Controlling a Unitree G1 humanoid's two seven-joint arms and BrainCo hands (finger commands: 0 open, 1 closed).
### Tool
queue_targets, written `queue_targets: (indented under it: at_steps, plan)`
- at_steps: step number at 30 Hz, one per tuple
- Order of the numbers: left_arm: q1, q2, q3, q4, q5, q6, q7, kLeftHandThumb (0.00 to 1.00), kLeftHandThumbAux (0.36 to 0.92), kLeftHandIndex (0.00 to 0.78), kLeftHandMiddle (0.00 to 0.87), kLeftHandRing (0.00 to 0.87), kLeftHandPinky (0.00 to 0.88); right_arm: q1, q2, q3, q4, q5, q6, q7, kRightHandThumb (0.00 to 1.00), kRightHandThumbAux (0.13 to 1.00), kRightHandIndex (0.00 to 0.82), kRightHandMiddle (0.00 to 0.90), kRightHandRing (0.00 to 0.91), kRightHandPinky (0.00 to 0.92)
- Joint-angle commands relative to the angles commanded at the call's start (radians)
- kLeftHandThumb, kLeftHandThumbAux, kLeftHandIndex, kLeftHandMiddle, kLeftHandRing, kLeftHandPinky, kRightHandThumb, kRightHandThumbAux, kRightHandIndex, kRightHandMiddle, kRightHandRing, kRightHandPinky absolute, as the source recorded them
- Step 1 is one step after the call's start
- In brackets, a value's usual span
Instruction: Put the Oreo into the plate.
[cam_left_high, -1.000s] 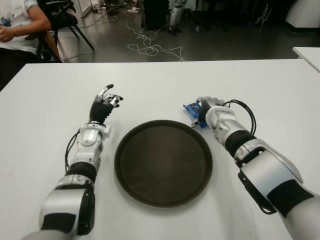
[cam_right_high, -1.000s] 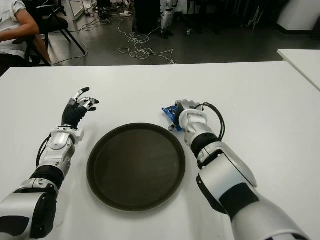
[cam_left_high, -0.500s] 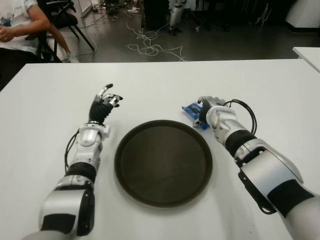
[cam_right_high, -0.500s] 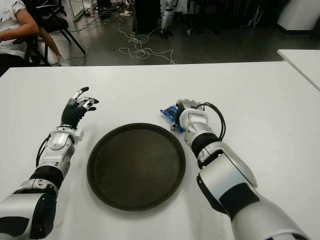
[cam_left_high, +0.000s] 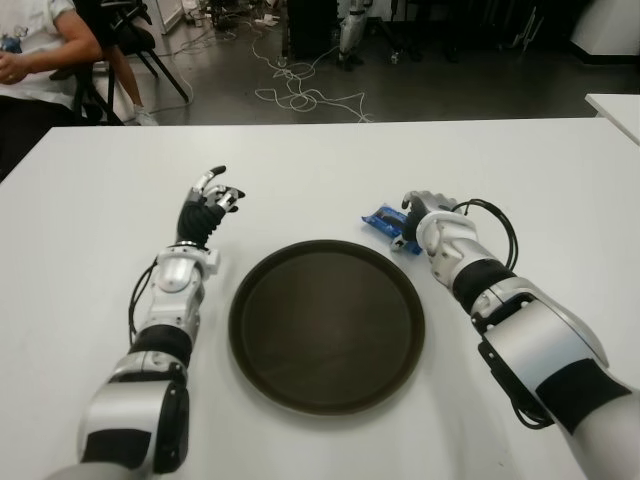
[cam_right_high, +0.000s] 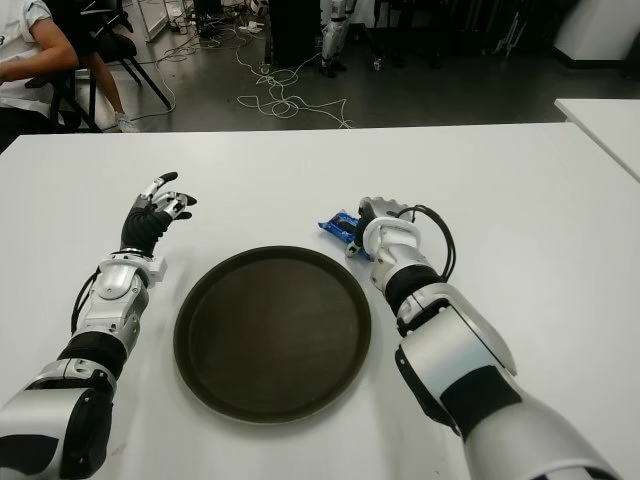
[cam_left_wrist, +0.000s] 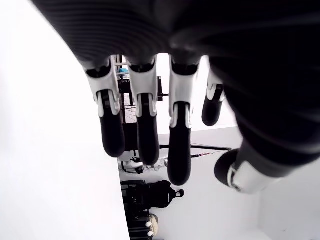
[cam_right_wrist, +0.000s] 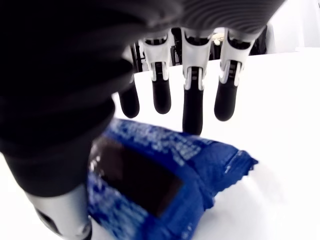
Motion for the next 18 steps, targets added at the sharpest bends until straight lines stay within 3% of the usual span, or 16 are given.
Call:
queue_targets:
  at_steps: [5, 13, 18]
  plan:
    - [0.0, 0.0, -0.001, -0.003, 0.0, 0.003, -0.001, 0.936, 0.629, 0.155, 0.463, 0.293, 0.333, -0.003, -0.004, 0.003, -0.001, -0.001, -0.005, 0.008, 0.0, 0.805, 0.329, 0.33, 0.341, 0.357]
    - [0.003, 0.0, -0.002, -0.01, -0.003, 0.009, -0.005, 0.935, 0.629, 0.169, 0.463, 0.293, 0.331, -0.006, -0.004, 0.0, -0.003, 0.006, 0.001, 0.011, 0.0, 0.826, 0.346, 0.351, 0.365, 0.389]
    - [0.005, 0.0, -0.001, -0.013, -0.004, 0.01, -0.007, 0.935, 0.629, 0.173, 0.463, 0.299, 0.33, 0.001, -0.009, 0.001, -0.006, 0.007, -0.008, -0.009, 0.014, 0.854, 0.399, 0.425, 0.436, 0.486]
